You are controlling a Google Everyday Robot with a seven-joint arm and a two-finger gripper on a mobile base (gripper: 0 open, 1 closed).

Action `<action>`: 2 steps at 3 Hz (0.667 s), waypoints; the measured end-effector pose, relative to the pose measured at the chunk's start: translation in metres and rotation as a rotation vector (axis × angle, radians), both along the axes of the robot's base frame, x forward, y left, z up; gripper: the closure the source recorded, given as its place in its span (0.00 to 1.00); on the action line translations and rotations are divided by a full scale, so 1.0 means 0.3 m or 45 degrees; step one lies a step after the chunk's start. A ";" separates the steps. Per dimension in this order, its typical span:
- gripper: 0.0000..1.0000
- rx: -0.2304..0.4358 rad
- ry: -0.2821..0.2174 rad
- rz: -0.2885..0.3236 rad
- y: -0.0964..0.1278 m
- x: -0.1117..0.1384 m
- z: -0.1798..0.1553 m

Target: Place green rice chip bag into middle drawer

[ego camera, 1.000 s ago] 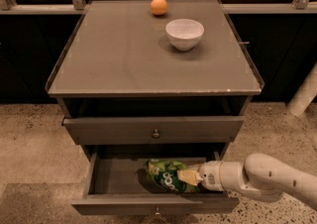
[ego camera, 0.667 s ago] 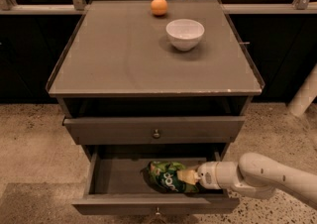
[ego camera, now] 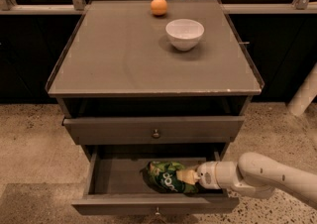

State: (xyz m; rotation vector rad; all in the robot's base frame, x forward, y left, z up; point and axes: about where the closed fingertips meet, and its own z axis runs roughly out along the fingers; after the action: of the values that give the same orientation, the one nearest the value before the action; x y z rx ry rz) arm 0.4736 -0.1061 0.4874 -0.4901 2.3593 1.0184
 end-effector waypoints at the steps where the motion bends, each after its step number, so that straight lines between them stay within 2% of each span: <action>1: 0.36 0.000 0.000 0.000 0.000 0.000 0.000; 2: 0.12 0.000 0.000 0.000 0.000 0.000 0.000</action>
Offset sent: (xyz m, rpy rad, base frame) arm 0.0000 0.0000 0.0000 0.0000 0.0000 0.0001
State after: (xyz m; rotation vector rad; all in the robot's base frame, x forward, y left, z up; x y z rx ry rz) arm 0.4735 -0.1060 0.4874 -0.4902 2.3593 1.0185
